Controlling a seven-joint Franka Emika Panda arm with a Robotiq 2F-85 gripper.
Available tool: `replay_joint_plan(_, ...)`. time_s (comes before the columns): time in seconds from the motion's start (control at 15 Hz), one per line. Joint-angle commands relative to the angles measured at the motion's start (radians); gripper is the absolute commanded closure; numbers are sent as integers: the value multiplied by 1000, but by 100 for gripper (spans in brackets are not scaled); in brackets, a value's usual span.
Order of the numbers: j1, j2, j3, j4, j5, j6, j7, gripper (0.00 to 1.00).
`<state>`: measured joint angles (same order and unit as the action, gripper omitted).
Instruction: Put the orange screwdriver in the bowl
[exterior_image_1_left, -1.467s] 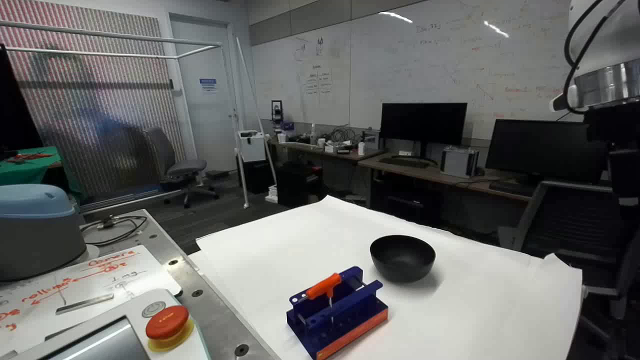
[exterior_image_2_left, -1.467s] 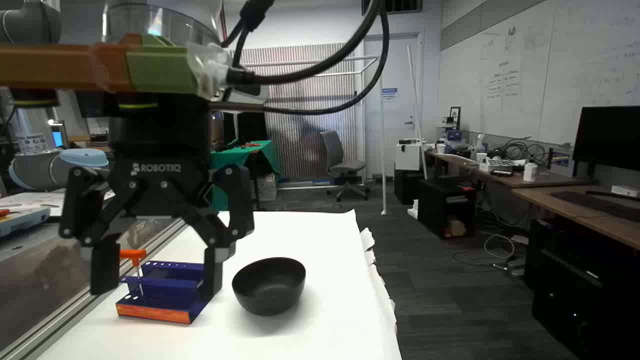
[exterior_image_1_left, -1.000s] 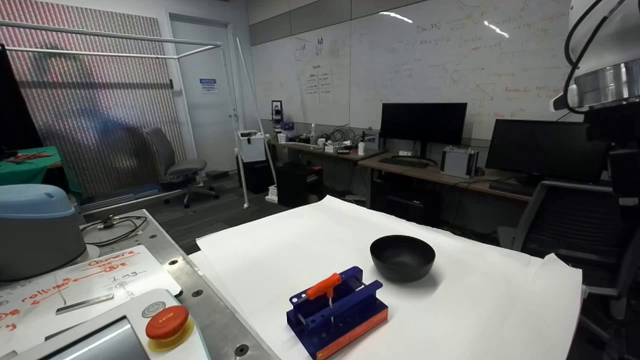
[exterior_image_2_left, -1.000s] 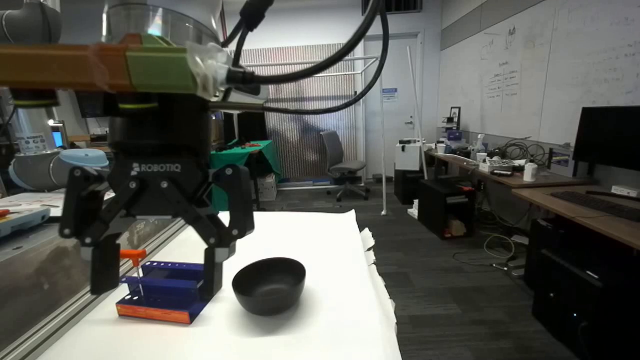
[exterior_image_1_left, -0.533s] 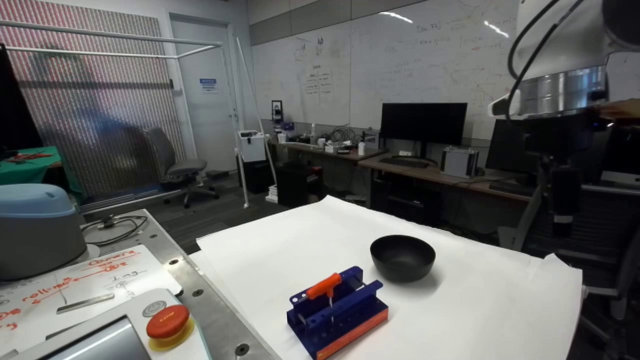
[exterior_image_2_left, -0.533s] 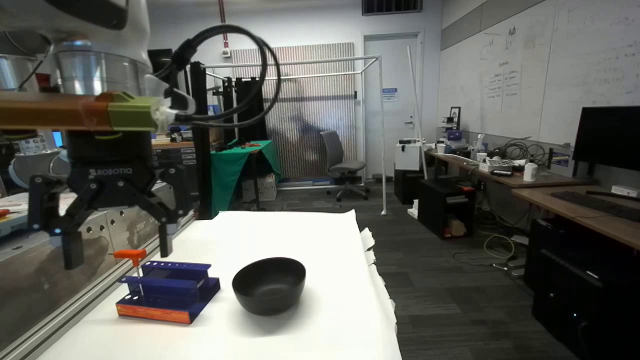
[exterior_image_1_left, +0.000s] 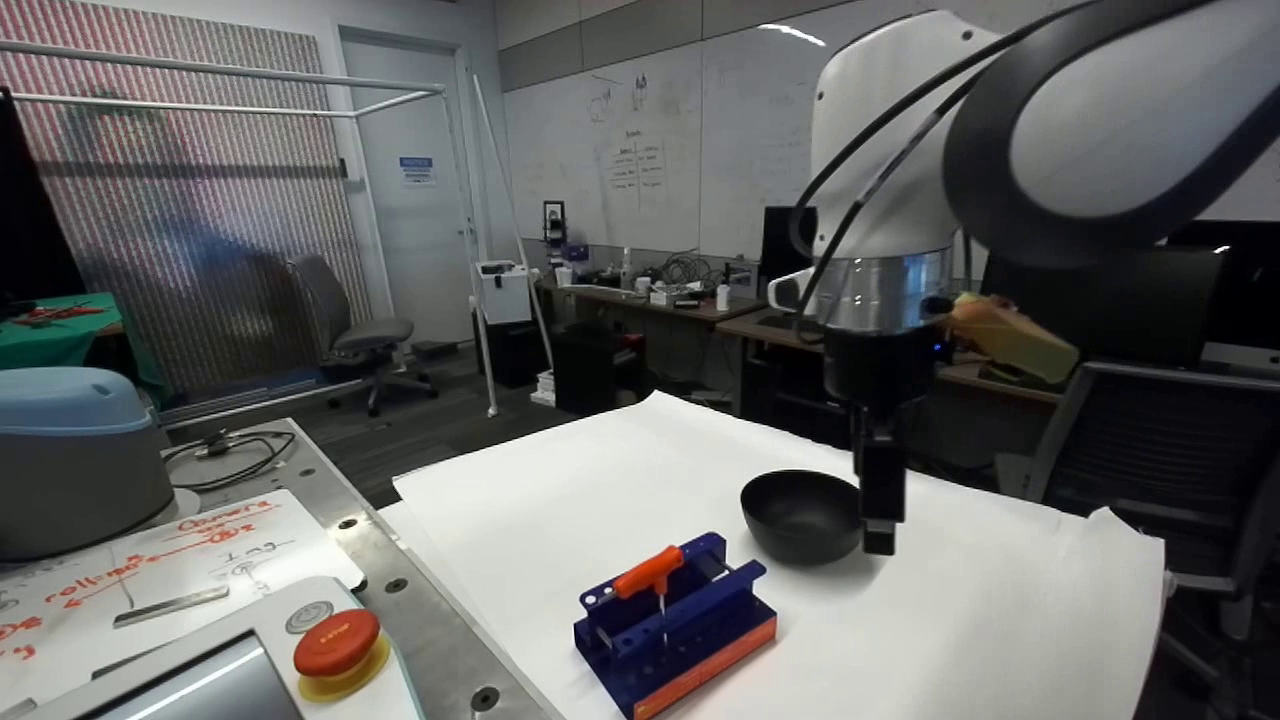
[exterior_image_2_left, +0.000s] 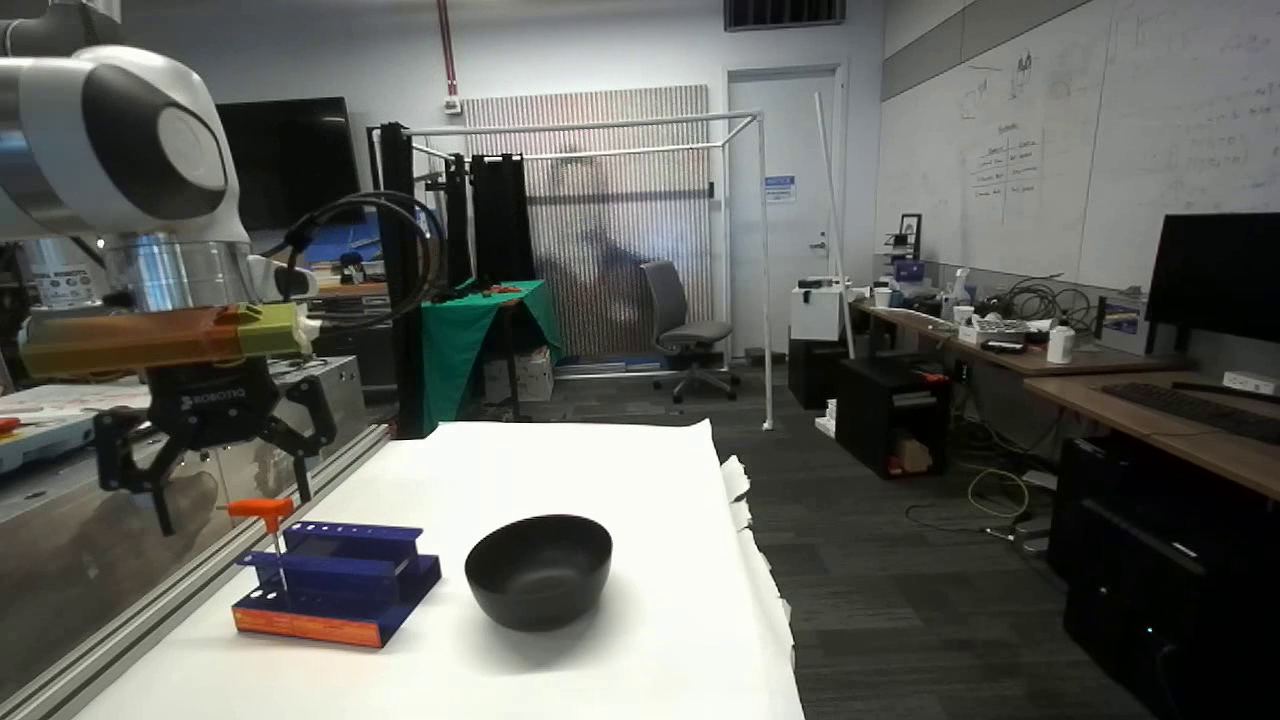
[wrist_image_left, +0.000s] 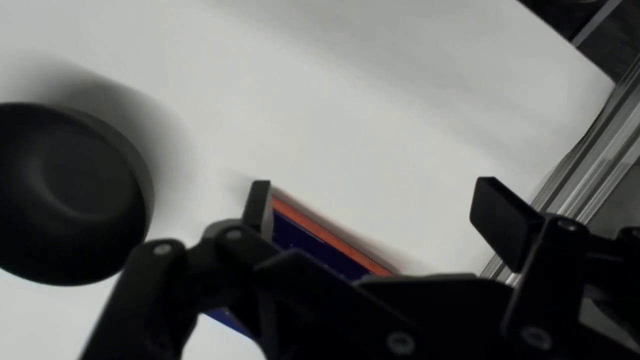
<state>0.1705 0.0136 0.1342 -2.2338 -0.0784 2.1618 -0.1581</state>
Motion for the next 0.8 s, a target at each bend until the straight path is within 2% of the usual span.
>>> replay_joint_plan(0.0, 9, 163, 23, 156, -42, 65, 58, 0)
replay_joint_plan(0.33, 54, 328, 20, 326, -147, 99, 128, 0)
replay_joint_plan(0.73, 119, 508, 8, 522, -235, 17, 147, 0)
